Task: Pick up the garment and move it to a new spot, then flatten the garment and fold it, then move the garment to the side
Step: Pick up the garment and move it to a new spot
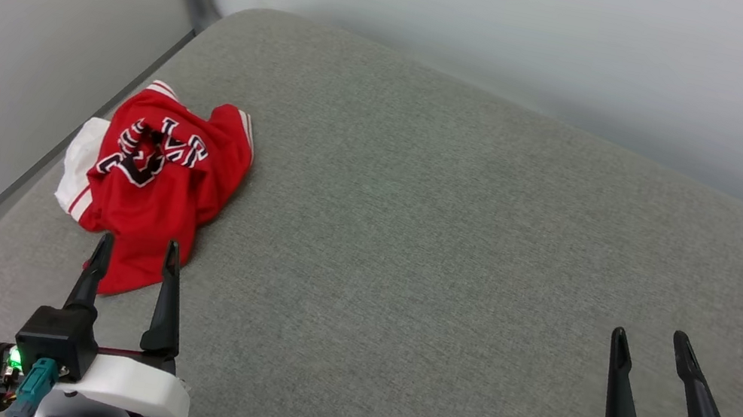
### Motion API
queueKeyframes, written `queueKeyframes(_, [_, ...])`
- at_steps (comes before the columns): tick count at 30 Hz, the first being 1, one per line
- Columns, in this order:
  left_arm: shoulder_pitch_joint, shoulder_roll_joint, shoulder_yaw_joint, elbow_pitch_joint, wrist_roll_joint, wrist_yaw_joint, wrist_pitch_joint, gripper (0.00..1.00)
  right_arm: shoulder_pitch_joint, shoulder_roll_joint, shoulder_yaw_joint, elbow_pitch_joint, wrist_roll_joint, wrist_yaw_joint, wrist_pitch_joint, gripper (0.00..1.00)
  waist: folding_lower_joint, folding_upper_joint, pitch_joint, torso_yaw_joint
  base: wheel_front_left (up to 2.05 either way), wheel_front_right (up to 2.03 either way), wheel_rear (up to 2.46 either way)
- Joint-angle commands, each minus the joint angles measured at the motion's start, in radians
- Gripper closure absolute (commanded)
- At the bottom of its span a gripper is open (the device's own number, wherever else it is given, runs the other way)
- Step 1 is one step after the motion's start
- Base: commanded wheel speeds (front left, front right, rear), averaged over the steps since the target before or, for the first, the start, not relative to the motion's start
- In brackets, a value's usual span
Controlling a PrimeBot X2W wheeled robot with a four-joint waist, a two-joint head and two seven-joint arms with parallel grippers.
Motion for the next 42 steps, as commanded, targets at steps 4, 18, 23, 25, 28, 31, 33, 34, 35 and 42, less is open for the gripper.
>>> queueKeyframes(4, [-0.001, 0.000, 0.002, 0.003, -0.010, 0.003, -0.003, 0.00, 0.001, 0.002, 0.001, -0.004, -0.010, 0.000, -0.002, 0.00, 0.0000, 0.0000, 0.003, 0.060, 0.00, 0.00, 0.00])
queueKeyframes(18, [0.015, 0.000, 0.012, 0.007, -0.018, 0.012, -0.003, 0.00, -0.003, 0.001, 0.014, -0.001, -0.022, 0.000, -0.002, 0.00, 0.0000, 0.0000, 0.003, 0.112, 0.00, 0.00, 0.00])
queueKeyframes(23, [-0.042, 0.000, 0.055, 0.007, -0.021, -0.009, -0.003, 0.00, -0.013, 0.001, 0.014, -0.007, -0.031, 0.000, -0.002, 0.00, 0.0000, 0.0000, 0.020, 0.093, 0.00, 0.00, 0.00])
queueKeyframes(25, [-0.085, 0.005, 0.093, 0.001, -0.010, -0.036, -0.003, 0.00, -0.015, 0.001, 0.013, -0.012, -0.041, 0.000, -0.002, 0.00, 0.0000, 0.0000, 0.034, 0.084, 0.00, 0.00, 0.00])
queueKeyframes(28, [-0.175, 0.031, 0.155, 0.014, -0.009, -0.082, -0.003, 0.00, -0.031, 0.001, 0.008, -0.021, -0.059, 0.000, -0.002, 0.00, 0.0000, 0.0000, 0.067, 0.069, 0.00, 0.00, 0.00])
queueKeyframes(31, [-0.296, 0.065, 0.229, 0.027, -0.028, -0.125, -0.003, 0.00, -0.052, 0.001, 0.002, -0.034, -0.087, 0.000, -0.002, 0.00, 0.0000, 0.0000, 0.112, 0.052, 0.00, 0.00, 0.00])
queueKeyframes(33, [-0.374, 0.092, 0.271, 0.034, -0.038, -0.147, -0.003, 0.00, -0.066, 0.001, 0.000, -0.043, -0.104, 0.000, -0.002, 0.00, 0.0000, 0.0000, 0.147, 0.039, 0.00, 0.00, 0.00])
queueKeyframes(34, [-0.411, 0.110, 0.283, 0.042, -0.035, -0.157, -0.003, 0.00, -0.077, 0.001, -0.004, -0.047, -0.110, 0.000, -0.002, 0.00, 0.0000, 0.0000, 0.164, 0.033, 0.00, 0.00, 0.00])
queueKeyframes(35, [-0.443, 0.127, 0.291, 0.054, -0.034, -0.164, -0.003, 0.00, -0.084, 0.001, -0.006, -0.053, -0.117, 0.000, -0.002, 0.00, 0.0000, 0.0000, 0.180, 0.027, 0.00, 0.00, 0.00])
queueKeyframes(42, [-0.609, 0.251, 0.297, 0.132, -0.060, -0.188, -0.003, 0.00, -0.123, 0.001, -0.016, -0.083, -0.160, 0.000, -0.002, 0.00, 0.0000, 0.0000, 0.268, -0.003, 0.00, 0.00, 0.00])
